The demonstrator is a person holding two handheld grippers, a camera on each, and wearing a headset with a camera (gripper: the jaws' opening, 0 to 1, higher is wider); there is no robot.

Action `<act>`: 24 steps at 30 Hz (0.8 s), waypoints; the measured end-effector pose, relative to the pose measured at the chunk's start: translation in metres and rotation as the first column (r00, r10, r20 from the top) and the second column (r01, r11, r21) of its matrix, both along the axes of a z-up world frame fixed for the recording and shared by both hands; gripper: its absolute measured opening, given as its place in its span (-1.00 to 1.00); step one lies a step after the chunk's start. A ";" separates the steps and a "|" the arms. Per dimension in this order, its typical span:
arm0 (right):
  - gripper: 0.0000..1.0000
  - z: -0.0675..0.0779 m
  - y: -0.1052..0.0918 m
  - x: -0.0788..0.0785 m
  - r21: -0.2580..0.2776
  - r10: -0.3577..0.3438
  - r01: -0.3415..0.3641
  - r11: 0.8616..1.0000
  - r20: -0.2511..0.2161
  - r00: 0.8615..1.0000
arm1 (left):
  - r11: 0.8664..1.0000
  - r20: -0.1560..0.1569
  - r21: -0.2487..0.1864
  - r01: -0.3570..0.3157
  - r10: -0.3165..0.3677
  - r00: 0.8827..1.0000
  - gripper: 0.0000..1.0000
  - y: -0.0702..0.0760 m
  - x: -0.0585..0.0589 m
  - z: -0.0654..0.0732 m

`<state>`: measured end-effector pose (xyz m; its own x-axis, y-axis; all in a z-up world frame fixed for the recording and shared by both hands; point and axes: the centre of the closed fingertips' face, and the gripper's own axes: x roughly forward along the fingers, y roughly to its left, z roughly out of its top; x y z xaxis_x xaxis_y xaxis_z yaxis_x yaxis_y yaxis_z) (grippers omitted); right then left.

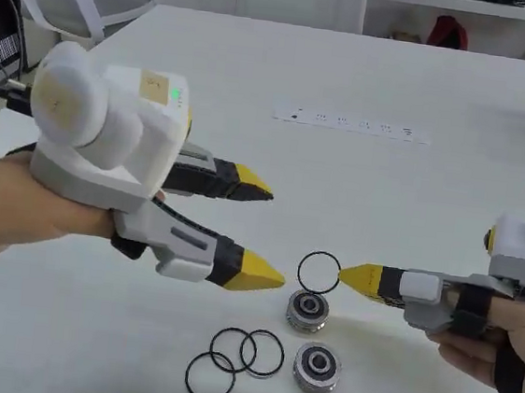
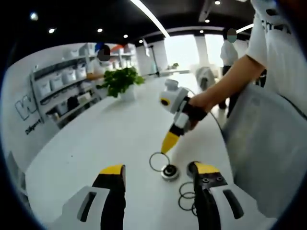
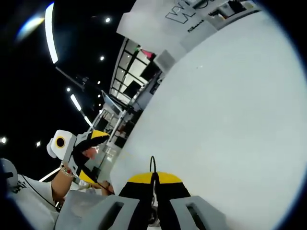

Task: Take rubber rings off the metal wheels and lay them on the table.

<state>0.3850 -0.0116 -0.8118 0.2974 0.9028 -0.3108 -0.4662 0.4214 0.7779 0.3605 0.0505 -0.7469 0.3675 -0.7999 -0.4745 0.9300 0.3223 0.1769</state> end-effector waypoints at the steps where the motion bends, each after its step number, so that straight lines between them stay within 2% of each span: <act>1: -1.00 0.002 0.001 -0.001 0.003 0.004 -0.004 1.000 0.004 1.000 | 1.000 0.004 0.004 -0.002 0.002 1.000 0.17 0.002 -0.001 0.001; 4: -1.00 0.010 0.007 -0.003 0.010 0.028 -0.028 1.000 0.018 0.999 | 1.000 0.006 0.012 -0.006 0.006 1.000 0.21 0.011 -0.008 0.004; 9: -1.00 0.021 0.019 -0.012 0.012 0.089 -0.089 0.996 0.051 0.995 | 1.000 0.001 0.000 -0.024 0.024 1.000 0.27 0.022 -0.021 0.012; 13: -1.00 0.028 0.029 -0.022 -0.016 0.165 -0.165 0.986 0.092 0.982 | 0.999 0.011 -0.011 -0.049 0.049 0.999 0.31 0.034 -0.030 0.018; 17: -1.00 0.030 0.039 -0.039 -0.078 0.273 -0.265 0.961 0.135 0.952 | 0.996 0.003 -0.040 -0.079 0.079 0.997 0.36 0.045 -0.038 0.018; 21: -1.00 0.025 0.045 -0.056 -0.160 0.378 -0.353 0.922 0.166 0.911 | 0.989 -0.023 -0.051 -0.138 0.137 0.990 0.41 0.060 -0.046 0.012; 22: -1.00 0.021 0.046 -0.061 -0.185 0.408 -0.377 0.907 0.171 0.897 | 0.986 -0.031 -0.056 -0.160 0.159 0.987 0.43 0.065 -0.048 0.010; 24: -1.00 0.015 0.045 -0.066 -0.225 0.442 -0.403 0.887 0.167 0.881 | 0.982 -0.044 -0.053 -0.180 0.178 0.983 0.46 0.070 -0.051 0.005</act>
<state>0.3192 0.0335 -0.7967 -0.0245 0.8915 -0.4523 -0.7731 0.2700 0.5740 0.3093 0.1204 -0.7415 0.4894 -0.7490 -0.4468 0.8622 0.4924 0.1189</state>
